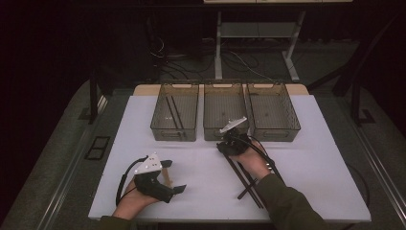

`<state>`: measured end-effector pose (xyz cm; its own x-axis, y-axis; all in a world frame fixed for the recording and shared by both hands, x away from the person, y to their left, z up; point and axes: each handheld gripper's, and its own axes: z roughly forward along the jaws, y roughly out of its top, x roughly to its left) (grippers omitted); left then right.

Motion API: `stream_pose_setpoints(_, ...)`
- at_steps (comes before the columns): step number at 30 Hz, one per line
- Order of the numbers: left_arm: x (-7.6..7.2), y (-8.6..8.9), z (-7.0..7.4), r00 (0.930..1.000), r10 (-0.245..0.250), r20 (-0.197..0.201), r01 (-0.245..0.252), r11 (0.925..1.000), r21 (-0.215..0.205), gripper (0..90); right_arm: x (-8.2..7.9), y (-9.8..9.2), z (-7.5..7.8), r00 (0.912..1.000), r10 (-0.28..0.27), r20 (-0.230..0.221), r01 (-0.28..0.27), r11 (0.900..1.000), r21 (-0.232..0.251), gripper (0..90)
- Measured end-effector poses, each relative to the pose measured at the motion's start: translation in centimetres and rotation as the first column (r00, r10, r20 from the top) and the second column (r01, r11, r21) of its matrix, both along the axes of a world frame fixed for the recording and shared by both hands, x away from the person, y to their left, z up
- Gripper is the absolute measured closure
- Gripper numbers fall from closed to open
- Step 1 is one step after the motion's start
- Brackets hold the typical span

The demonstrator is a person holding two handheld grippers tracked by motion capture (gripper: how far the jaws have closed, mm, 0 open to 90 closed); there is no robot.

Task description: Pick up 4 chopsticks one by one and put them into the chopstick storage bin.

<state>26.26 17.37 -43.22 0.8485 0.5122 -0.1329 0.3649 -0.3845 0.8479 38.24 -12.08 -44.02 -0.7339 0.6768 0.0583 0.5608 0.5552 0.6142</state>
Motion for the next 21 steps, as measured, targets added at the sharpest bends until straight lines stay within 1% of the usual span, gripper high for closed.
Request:
stream_pose_setpoints(1,0.0,0.0,0.0,1.0,0.0,0.0,0.0,1.0,0.0,0.0,0.0,0.1,0.0,1.0,-0.002,0.004,0.002,1.0,-0.003,73.7)
stream_pose_setpoints(9,0.0,0.0,0.0,1.0,0.0,0.0,0.0,1.0,-0.002,0.0,-0.3,1.5,0.0,0.9993,0.037,-0.002,-0.037,0.999,0.006,75.2)
stream_pose_setpoints(10,0.0,0.0,0.0,1.0,0.001,0.0,-0.001,1.0,-0.002,0.0,-0.4,1.6,0.0,0.9991,0.042,-0.008,-0.042,0.999,0.007,75.3)
stream_pose_setpoints(13,0.0,0.0,0.0,1.0,0.001,0.0,-0.001,1.0,-0.002,0.0,-0.5,2.0,0.0,0.998,0.063,-0.003,-0.063,0.998,0.009,75.5)
stream_pose_setpoints(15,0.0,0.0,0.0,1.0,0.001,0.001,-0.001,1.0,-0.002,0.0,-0.6,2.2,0.0,0.9963,0.085,-0.009,-0.085,0.996,0.023,75.6)
stream_pose_setpoints(18,0.0,0.0,0.0,1.0,0.001,0.0,-0.001,1.0,-0.002,0.0,-0.8,2.4,0.0,0.9955,0.094,-0.006,-0.094,0.995,0.021,75.5)
stream_pose_setpoints(20,0.0,0.0,0.0,1.0,0.001,0.001,-0.001,1.0,-0.002,0.0,-0.8,2.4,0.0,0.9952,0.098,-0.008,-0.097,0.995,0.024,74.5)
stream_pose_setpoints(21,0.0,0.0,0.0,1.0,0.001,0.0,-0.001,1.0,-0.003,0.0,-0.8,2.3,0.0,0.9949,0.1,-0.009,-0.1,0.995,0.026,71.6)
